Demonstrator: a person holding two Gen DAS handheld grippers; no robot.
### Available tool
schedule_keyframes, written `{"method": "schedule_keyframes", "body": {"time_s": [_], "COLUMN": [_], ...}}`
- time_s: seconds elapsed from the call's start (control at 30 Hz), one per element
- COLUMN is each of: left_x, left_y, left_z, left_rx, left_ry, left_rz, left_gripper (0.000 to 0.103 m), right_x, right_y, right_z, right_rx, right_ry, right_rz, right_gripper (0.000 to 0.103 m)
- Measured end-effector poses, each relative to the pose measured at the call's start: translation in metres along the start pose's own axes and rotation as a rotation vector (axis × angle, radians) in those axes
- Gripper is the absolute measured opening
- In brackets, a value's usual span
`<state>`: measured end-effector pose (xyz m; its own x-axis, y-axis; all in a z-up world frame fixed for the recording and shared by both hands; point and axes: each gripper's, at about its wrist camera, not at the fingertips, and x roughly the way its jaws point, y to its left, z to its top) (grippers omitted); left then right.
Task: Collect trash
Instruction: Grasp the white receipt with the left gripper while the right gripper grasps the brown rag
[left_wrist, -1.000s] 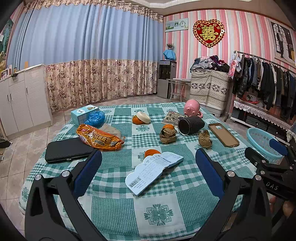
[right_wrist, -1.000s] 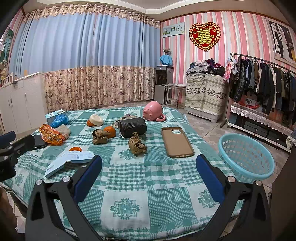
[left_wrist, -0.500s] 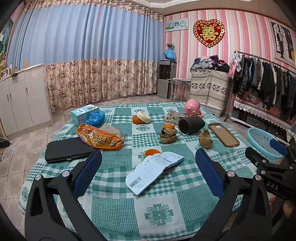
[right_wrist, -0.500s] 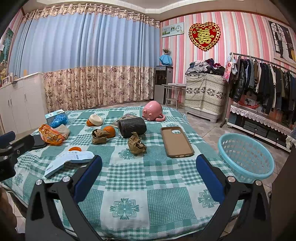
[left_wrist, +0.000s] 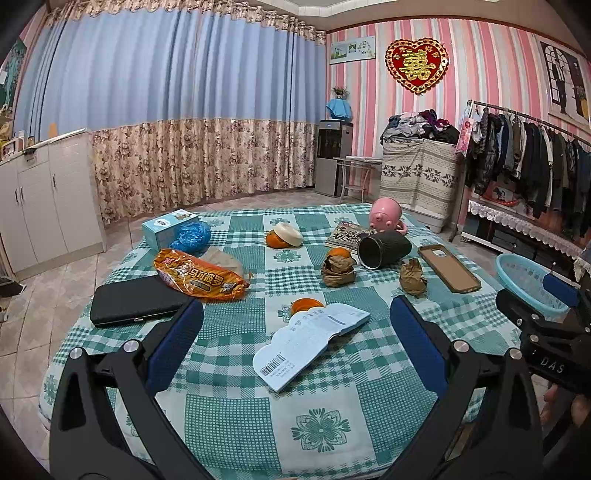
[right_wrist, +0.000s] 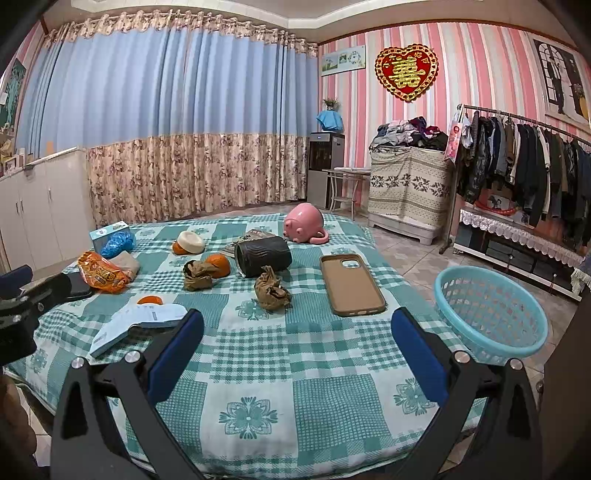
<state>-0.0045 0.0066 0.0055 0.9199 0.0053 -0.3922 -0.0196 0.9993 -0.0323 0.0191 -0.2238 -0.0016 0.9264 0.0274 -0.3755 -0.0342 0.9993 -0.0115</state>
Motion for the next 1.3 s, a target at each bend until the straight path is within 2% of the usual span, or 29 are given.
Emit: {"method": "schedule_keyframes", "body": {"time_s": [0.43, 0.83, 1.07, 1.3], "left_x": [0.032, 0.084, 0.103, 0.123], "left_y": [0.003, 0.024, 0.019, 0.025], "left_z": [-0.016, -0.035, -0.048, -0.037], "left_rx": [0.012, 0.007, 0.043, 0.083], "left_ry": [0.050, 0.173, 0.250, 0.289], "left_rz": [-0.003, 0.007, -0.066, -0.103], "left_gripper": [0.098, 0.098, 0.098, 0.098], "right_x": [0.003, 0.028, 0.041, 0.043], "right_y": [-0.002, -0.016, -0.016, -0.017], "right_z": [0.002, -0.006, -0.012, -0.015], "right_rx": [0.016, 0.072, 0.051, 0.038], "right_ry": [-0.005, 0.033, 0.100, 0.104], "right_rz": [-0.019, -0.056, -0.129, -0.158], "right_gripper": [0.099, 0.099, 0.099, 0.099]}}
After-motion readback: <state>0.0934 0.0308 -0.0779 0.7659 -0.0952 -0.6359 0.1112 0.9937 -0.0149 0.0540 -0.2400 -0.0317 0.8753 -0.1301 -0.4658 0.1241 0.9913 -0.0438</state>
